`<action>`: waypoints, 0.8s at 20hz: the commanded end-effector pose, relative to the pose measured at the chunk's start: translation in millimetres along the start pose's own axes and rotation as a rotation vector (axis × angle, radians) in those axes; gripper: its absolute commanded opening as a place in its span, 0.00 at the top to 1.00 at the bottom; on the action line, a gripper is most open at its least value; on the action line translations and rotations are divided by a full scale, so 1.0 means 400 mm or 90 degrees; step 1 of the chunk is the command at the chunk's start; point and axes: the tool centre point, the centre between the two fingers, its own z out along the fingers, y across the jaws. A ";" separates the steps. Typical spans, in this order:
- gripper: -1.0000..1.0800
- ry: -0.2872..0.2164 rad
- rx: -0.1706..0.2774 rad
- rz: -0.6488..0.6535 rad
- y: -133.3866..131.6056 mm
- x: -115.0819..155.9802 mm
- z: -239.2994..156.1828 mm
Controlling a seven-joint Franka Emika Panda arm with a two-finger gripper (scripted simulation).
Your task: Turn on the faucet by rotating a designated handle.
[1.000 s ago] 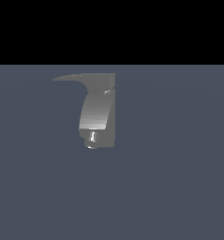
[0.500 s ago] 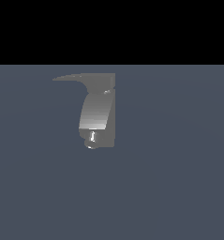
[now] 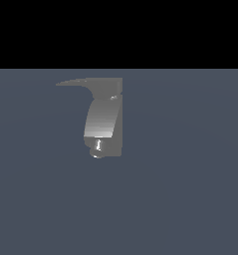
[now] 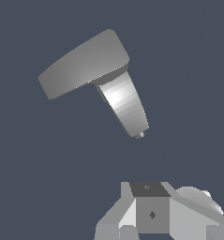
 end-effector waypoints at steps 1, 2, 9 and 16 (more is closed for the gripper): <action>1.00 -0.002 -0.001 0.034 -0.030 0.006 0.021; 1.00 -0.002 -0.001 0.047 -0.042 0.009 0.029; 1.00 -0.006 -0.003 0.137 -0.122 0.037 0.087; 1.00 -0.010 -0.005 0.225 -0.194 0.076 0.142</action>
